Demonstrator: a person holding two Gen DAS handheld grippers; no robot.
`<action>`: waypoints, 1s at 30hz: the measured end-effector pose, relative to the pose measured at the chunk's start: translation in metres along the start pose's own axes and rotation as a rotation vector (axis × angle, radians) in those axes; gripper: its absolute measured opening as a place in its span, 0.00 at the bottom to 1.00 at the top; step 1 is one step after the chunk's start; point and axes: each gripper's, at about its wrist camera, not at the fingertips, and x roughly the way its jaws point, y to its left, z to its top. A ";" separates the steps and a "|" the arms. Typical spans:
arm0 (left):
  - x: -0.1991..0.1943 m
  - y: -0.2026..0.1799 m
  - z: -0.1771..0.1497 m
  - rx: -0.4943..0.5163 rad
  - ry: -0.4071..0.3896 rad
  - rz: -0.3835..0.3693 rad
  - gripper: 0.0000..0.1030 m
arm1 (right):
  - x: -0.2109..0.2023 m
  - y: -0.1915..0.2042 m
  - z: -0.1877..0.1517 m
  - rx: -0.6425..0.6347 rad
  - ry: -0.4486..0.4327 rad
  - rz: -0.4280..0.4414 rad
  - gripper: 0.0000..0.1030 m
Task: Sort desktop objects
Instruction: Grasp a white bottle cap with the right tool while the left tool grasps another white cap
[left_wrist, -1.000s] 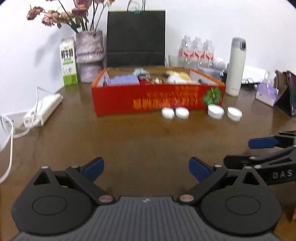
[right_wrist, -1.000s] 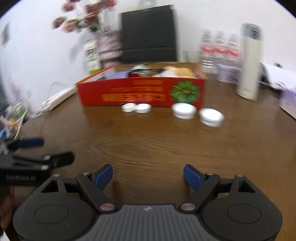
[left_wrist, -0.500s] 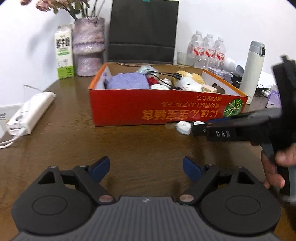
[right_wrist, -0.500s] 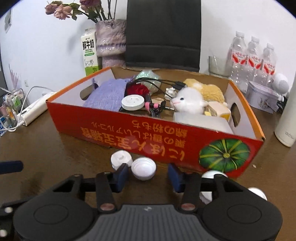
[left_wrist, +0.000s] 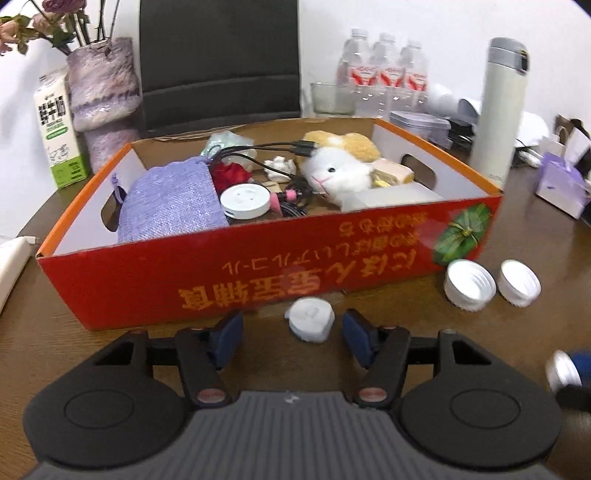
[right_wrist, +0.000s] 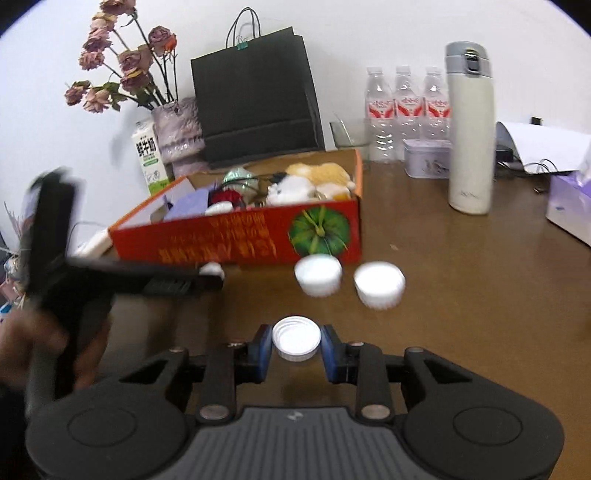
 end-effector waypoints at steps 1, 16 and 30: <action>0.001 -0.001 0.001 -0.004 -0.002 0.000 0.59 | -0.003 -0.002 -0.003 0.004 0.000 0.002 0.27; -0.070 -0.004 -0.031 -0.024 -0.026 -0.067 0.26 | -0.014 0.007 -0.007 -0.008 -0.025 -0.011 0.27; -0.159 0.027 -0.055 -0.080 -0.126 -0.061 0.26 | -0.034 0.033 -0.008 -0.055 -0.052 -0.006 0.27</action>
